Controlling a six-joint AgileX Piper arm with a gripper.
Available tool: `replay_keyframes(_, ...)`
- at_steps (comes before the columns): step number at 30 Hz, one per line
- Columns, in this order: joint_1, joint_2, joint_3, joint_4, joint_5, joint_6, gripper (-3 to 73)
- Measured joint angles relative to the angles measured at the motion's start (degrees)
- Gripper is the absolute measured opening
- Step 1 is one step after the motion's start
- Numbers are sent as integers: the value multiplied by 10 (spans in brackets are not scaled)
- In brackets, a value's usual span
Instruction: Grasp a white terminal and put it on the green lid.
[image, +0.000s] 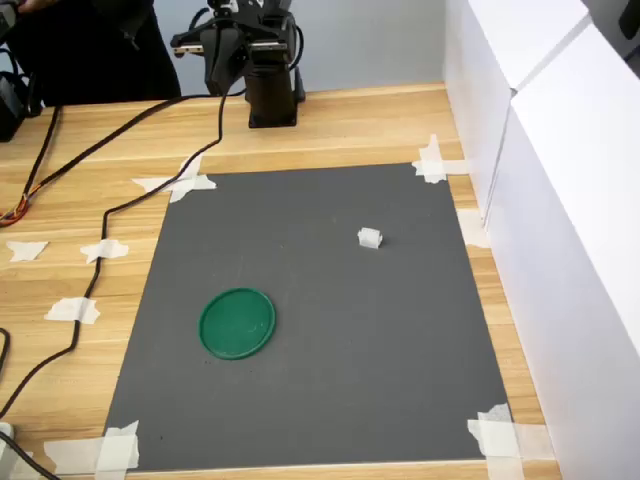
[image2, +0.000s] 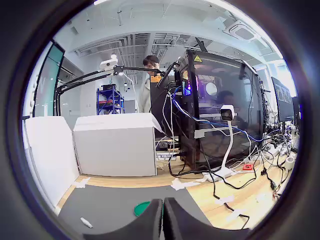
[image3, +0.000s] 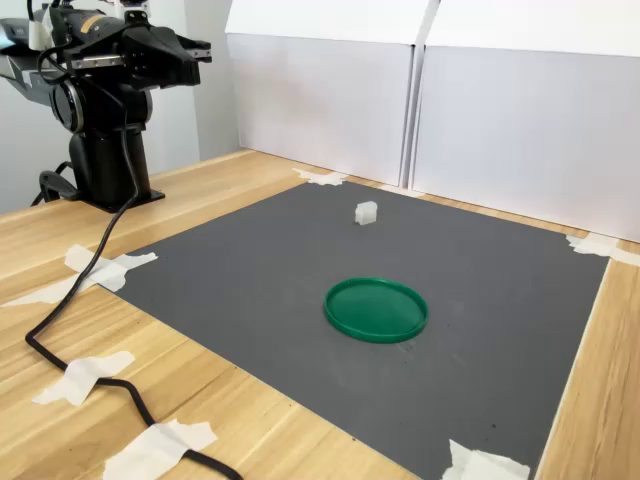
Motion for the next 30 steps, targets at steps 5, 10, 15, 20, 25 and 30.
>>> replay_keyframes(5,0,0,0,0,0,0,-16)
replay_keyframes(10,0,0,0,0,0,0,-16)
replay_keyframes(15,0,0,0,0,0,0,-16)
replay_keyframes(20,0,0,0,0,-6,0,-16)
replay_keyframes(25,0,0,0,0,-11,0,-16)
replay_keyframes(30,0,0,0,0,-11,0,-16)
